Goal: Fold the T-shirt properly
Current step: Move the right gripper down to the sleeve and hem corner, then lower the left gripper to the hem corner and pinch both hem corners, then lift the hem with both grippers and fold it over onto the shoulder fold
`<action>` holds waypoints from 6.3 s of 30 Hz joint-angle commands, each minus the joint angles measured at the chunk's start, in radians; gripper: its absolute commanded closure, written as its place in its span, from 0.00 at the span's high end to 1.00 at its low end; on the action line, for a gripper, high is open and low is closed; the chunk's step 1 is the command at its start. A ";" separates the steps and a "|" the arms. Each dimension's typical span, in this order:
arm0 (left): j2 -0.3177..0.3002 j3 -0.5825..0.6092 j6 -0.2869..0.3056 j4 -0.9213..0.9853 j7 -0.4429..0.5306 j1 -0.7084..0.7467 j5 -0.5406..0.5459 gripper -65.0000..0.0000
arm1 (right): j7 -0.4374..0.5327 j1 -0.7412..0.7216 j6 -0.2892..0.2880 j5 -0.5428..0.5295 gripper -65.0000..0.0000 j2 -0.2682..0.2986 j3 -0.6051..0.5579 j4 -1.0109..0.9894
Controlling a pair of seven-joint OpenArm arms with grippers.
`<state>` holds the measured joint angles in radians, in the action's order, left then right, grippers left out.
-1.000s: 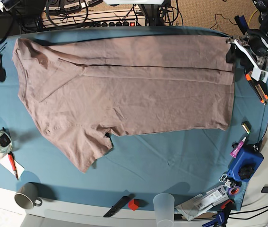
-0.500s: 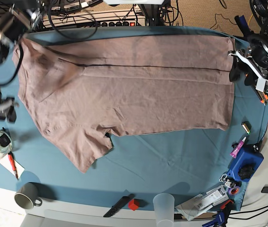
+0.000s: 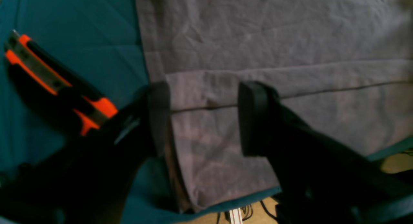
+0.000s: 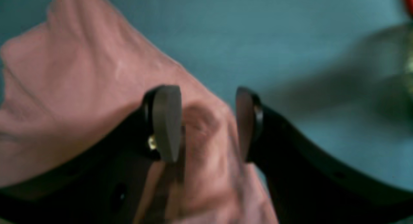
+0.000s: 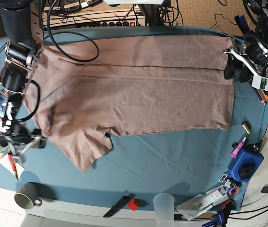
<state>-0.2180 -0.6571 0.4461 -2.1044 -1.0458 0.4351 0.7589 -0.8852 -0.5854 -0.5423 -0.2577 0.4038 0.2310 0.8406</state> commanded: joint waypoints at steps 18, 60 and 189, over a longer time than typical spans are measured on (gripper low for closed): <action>-0.009 -0.006 0.027 -0.014 0.023 -0.001 0.011 0.52 | -0.019 0.056 0.052 0.083 0.06 0.023 -0.076 -0.083; -0.010 -0.006 0.027 -0.014 0.026 -0.003 0.012 0.52 | -0.142 0.483 0.012 -0.208 0.32 0.072 0.164 0.734; -0.234 0.298 -0.040 0.532 -0.290 -0.548 0.012 0.00 | -0.360 0.565 -0.068 -0.391 0.00 -0.055 0.305 0.850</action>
<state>-0.4324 -0.3538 0.4015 -1.5524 -1.3396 -0.0944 0.7563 -1.2610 -0.0071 -0.6041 -0.6407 0.3298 0.5293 1.6737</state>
